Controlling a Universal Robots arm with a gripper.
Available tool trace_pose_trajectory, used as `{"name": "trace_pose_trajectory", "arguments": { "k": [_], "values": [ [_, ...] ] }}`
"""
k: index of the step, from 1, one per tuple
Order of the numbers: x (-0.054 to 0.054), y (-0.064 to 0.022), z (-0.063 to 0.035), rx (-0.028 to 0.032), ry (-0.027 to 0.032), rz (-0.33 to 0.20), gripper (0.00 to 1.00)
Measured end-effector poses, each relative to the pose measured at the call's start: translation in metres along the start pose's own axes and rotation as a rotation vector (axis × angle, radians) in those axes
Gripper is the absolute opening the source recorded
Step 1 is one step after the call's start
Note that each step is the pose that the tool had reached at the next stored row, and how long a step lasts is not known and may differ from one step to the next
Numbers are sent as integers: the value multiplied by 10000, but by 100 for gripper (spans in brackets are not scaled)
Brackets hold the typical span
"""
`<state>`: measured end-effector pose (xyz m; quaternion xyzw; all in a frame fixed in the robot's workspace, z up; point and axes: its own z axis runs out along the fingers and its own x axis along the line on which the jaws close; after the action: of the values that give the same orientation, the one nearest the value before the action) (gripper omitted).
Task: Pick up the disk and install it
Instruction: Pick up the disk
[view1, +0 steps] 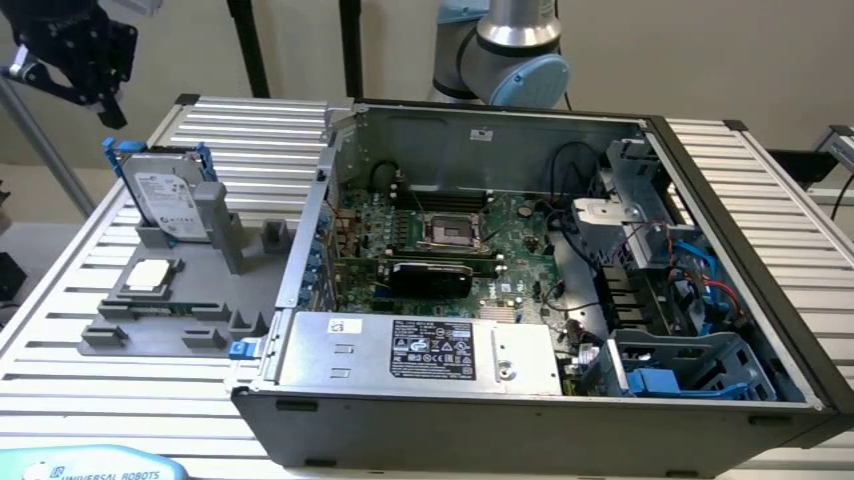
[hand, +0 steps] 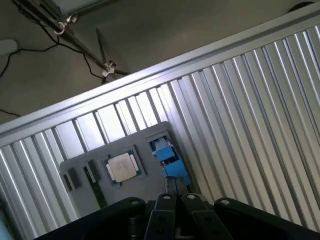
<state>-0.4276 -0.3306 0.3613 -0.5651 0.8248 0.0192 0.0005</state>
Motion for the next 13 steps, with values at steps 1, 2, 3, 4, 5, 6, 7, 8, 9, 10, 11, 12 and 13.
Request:
{"name": "trace_pose_trajectory", "arguments": {
  "k": [1, 2, 3, 4, 5, 6, 7, 8, 9, 10, 11, 12, 13],
  "values": [
    [-1, 0, 7, 4, 2, -154, 11],
    [-1, 0, 12, 5, 5, -310, 11],
    [-2, 0, 18, 4, 9, -478, 11],
    [-3, 1, 24, 3, 13, -621, 11],
    [-5, 1, 30, 1, 17, -763, 11],
    [-7, 2, 34, -1, 21, -909, 11],
    [-9, 3, 38, -2, 24, -1064, 11],
    [-10, 3, 40, -5, 27, -1194, 11],
    [-12, 4, 41, -7, 31, -1308, 11],
    [-14, 5, 40, -6, 33, -1413, 11],
    [-16, 5, 40, -3, 36, -1508, 11],
    [-17, 6, 41, 2, 36, -1596, 11],
    [-19, 6, 41, 7, 35, -1684, 11]
  ]
}}
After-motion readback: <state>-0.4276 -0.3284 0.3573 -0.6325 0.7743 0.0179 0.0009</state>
